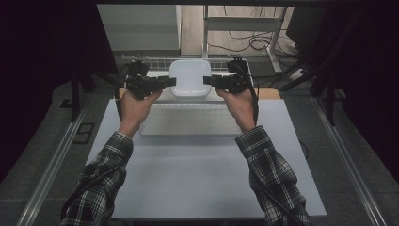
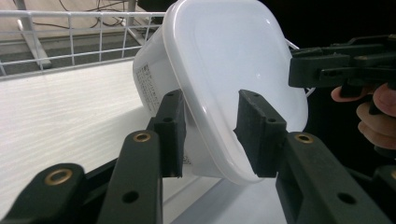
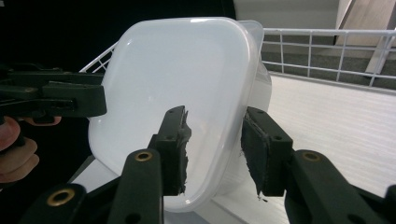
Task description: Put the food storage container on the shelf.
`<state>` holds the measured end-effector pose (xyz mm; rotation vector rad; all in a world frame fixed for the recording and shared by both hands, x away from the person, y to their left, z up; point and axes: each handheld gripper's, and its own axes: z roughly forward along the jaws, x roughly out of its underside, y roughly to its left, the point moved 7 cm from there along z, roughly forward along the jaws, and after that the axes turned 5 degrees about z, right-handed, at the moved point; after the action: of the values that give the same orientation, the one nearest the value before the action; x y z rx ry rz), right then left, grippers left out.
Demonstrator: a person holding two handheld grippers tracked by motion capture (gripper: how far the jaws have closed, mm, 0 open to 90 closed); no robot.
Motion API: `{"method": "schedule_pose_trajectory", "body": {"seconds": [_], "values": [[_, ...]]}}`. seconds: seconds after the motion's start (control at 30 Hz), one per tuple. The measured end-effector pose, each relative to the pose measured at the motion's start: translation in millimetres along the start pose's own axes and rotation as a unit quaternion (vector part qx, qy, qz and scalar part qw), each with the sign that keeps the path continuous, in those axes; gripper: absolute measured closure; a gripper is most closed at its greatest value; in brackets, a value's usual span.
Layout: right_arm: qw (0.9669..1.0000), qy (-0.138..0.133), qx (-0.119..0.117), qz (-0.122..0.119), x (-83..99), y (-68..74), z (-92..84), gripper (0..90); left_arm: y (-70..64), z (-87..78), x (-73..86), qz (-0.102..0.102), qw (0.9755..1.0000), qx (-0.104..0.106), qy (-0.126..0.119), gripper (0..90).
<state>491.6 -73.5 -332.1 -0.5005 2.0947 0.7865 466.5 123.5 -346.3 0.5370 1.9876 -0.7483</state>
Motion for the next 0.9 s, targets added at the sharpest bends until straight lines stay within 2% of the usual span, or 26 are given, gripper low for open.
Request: {"method": "schedule_pose_trajectory", "body": {"seconds": [0.13, 0.2, 0.33, 0.43, 0.53, 0.6, 0.63, 0.67, 0.7, 0.73, 0.8, 0.9], "values": [[1.0, 0.005, -0.001, 0.002, 0.4, -1.2, 3.4, 56.8, 3.7, 3.0, -0.8, -0.004, 1.0, 0.003, 0.0, 58.2], [0.9999, 0.006, 0.008, -0.004, 0.4, -2.8, 6.9, 52.9, 8.0, 6.2, -2.7, -0.002, 0.9999, -0.011, 0.001, 53.1], [0.9999, 0.005, 0.009, 0.0, -1.3, -4.4, 8.9, 51.2, 13.4, 10.5, -7.7, 0.009, 0.9993, -0.036, 0.006, 48.2], [0.9998, 0.001, 0.019, 0.0, -3.3, -6.0, 10.8, 46.7, 16.6, 13.9, -10.4, 0.016, 0.9986, -0.05, 0.009, 47.7], [0.9992, -0.008, 0.038, -0.008, -5.5, -9.5, 13.5, 40.9, 18.8, 17.0, -10.8, 0.014, 0.9983, -0.056, 0.008, 47.0], [0.999, -0.011, 0.042, -0.006, -6.3, -12.2, 15.3, 36.4, 20.1, 17.4, -10.6, 0.012, 0.9983, -0.057, 0.002, 44.3], [0.9991, -0.012, 0.04, -0.005, -6.4, -13.4, 16.0, 34.9, 20.6, 17.3, -10.5, 0.014, 0.9981, -0.061, 0.001, 42.6], [0.9991, -0.013, 0.039, -0.006, -6.5, -14.4, 16.3, 33.4, 19.9, 17.0, -10.9, 0.026, 0.9972, -0.07, -0.002, 40.5], [0.9991, -0.013, 0.039, -0.006, -6.5, -14.4, 16.3, 33.4, 19.9, 17.0, -10.9, 0.026, 0.9972, -0.07, -0.002, 36.0], [0.9988, -0.016, 0.043, -0.014, -7.1, -15.7, 16.0, 29.8, 17.1, 14.4, -12.9, 0.047, 0.9959, -0.075, -0.017, 34.0], [0.9983, -0.019, 0.047, -0.029, -7.9, -15.0, 14.9, 27.3, 13.2, 11.4, -15.4, 0.052, 0.9962, -0.061, -0.033, 30.4], [0.9984, -0.025, 0.035, -0.037, -8.5, -11.6, 12.9, 22.2, 6.5, 10.8, -15.0, 0.053, 0.9978, -0.033, -0.023, 21.9]]}}
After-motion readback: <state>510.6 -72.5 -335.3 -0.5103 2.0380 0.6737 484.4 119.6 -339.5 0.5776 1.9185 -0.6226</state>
